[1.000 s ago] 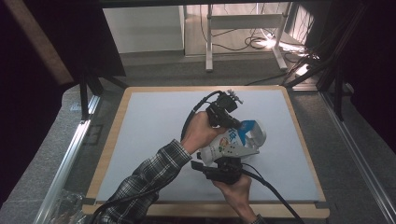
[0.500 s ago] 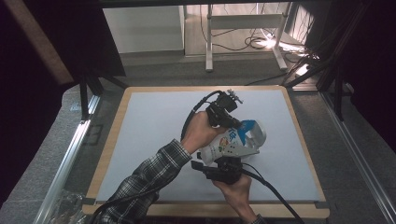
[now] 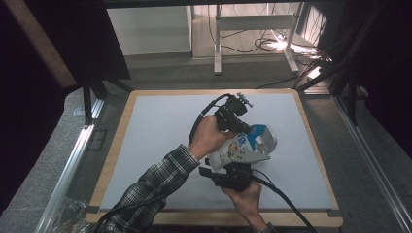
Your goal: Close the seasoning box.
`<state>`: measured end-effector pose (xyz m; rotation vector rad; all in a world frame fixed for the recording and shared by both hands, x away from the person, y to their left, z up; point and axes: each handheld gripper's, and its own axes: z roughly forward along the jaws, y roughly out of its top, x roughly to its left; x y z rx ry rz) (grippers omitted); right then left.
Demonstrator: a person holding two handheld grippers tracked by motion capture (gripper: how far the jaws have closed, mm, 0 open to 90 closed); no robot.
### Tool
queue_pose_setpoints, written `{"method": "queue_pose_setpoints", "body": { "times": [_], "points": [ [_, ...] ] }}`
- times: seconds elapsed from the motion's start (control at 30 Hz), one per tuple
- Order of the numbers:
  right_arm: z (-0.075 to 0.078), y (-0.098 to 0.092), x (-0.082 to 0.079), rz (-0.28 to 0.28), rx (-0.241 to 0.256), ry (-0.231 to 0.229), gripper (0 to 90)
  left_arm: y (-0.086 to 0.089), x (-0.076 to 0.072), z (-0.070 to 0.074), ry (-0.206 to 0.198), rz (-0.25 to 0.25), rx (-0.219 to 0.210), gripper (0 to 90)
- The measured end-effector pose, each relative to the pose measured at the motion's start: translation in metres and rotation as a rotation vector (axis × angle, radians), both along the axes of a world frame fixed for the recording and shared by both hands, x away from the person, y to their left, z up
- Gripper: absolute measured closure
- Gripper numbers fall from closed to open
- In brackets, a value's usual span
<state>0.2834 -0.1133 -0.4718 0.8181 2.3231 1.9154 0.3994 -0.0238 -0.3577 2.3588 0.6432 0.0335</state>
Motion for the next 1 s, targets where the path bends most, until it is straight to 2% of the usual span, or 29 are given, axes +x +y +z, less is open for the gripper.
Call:
{"method": "queue_pose_setpoints", "body": {
  "times": [1.0],
  "points": [
    [0.0006, 0.0007, -0.0003, 0.001, 0.004, -0.005, 55.5, -0.0009, 0.0009, -0.0001, 0.004, 0.002, 0.002, 88.4]
  ]
}}
